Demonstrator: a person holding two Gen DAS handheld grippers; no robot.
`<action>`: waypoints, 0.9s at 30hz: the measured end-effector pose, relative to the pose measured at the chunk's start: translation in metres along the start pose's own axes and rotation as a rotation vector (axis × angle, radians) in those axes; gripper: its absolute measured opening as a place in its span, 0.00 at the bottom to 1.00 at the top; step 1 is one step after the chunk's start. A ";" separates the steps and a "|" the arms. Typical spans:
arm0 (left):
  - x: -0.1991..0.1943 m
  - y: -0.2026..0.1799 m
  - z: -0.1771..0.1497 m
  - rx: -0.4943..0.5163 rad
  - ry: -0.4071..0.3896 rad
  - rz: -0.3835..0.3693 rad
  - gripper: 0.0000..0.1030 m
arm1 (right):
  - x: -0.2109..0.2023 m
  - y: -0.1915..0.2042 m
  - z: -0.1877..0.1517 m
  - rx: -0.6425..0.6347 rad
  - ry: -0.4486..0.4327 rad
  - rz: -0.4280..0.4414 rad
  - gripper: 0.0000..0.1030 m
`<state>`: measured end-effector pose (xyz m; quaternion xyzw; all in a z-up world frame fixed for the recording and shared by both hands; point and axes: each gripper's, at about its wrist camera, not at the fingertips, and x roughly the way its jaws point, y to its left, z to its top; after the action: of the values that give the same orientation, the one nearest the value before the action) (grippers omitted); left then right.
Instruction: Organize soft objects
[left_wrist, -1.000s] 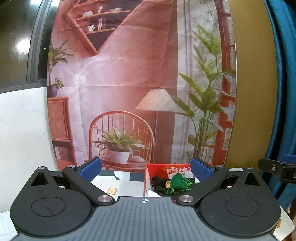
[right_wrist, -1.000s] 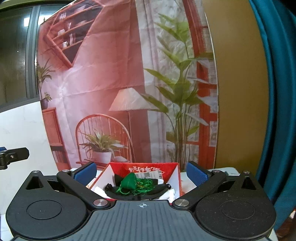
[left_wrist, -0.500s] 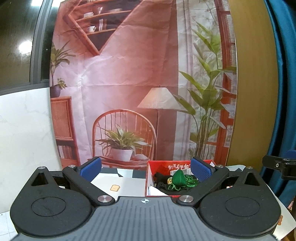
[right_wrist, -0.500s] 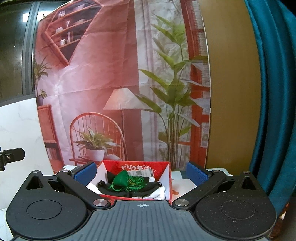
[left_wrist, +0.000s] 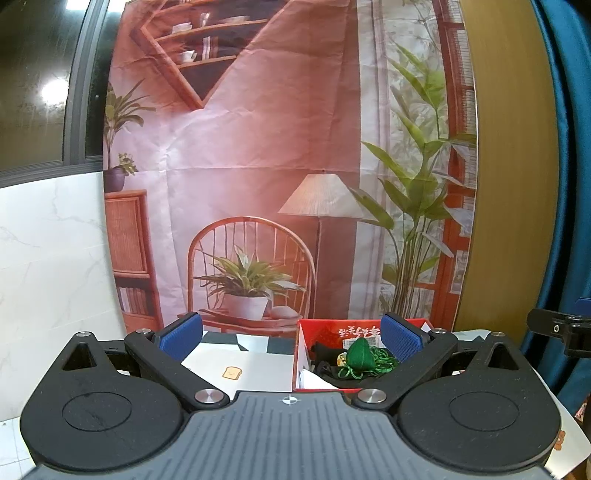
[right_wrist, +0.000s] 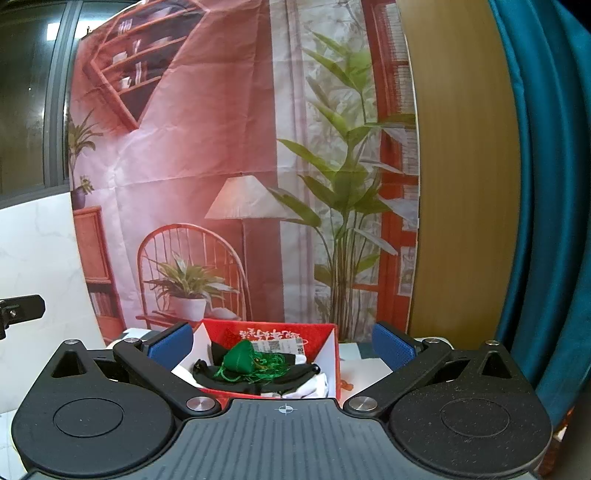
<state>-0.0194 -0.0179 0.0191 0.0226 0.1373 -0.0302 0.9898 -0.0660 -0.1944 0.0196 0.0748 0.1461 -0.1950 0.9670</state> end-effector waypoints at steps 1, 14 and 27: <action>0.000 0.000 0.000 0.000 0.000 0.000 1.00 | 0.000 0.000 0.000 -0.002 0.001 -0.001 1.00; 0.000 0.001 0.001 -0.002 0.003 0.002 1.00 | 0.001 0.000 0.001 0.000 0.001 -0.016 1.00; 0.000 0.003 -0.001 -0.007 0.010 0.007 1.00 | 0.002 -0.001 0.001 -0.002 0.003 -0.023 1.00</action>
<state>-0.0192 -0.0148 0.0181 0.0197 0.1422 -0.0261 0.9893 -0.0648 -0.1965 0.0195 0.0726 0.1487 -0.2058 0.9645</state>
